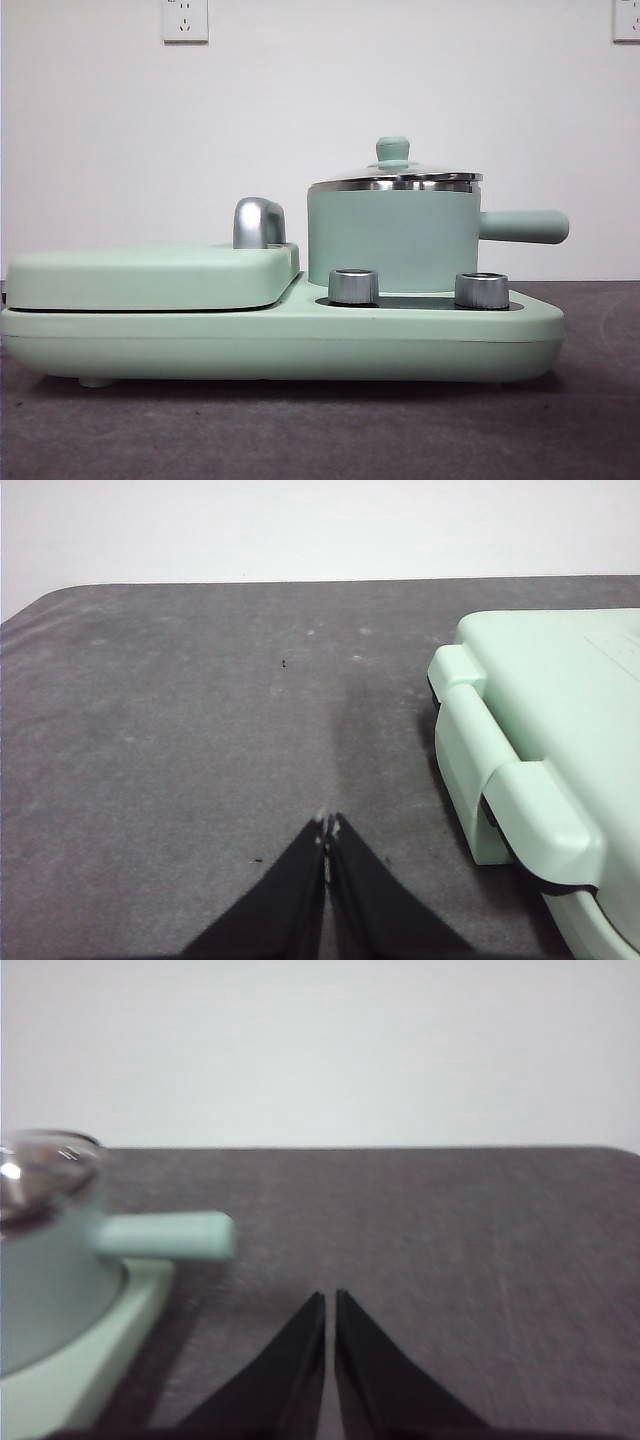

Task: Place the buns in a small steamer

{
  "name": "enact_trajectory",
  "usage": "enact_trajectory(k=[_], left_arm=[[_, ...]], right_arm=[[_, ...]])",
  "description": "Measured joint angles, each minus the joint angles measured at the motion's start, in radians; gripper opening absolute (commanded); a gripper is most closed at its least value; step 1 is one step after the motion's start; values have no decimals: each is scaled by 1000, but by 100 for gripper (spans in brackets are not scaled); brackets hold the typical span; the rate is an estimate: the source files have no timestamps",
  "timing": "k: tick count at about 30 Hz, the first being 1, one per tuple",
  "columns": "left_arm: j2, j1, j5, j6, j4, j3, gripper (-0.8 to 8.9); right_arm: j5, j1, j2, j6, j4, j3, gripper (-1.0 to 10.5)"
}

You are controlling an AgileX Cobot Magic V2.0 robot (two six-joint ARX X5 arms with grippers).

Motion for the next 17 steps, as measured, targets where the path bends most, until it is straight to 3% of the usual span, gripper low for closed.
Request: enact_trajectory(k=[7,17], left_arm=[[0,0,0,0,0,0,7],[0,0,0,0,0,0,7]], right_arm=[[83,0,-18,0,8,-70,16],[91,0,-18,0,-71,-85,16]])
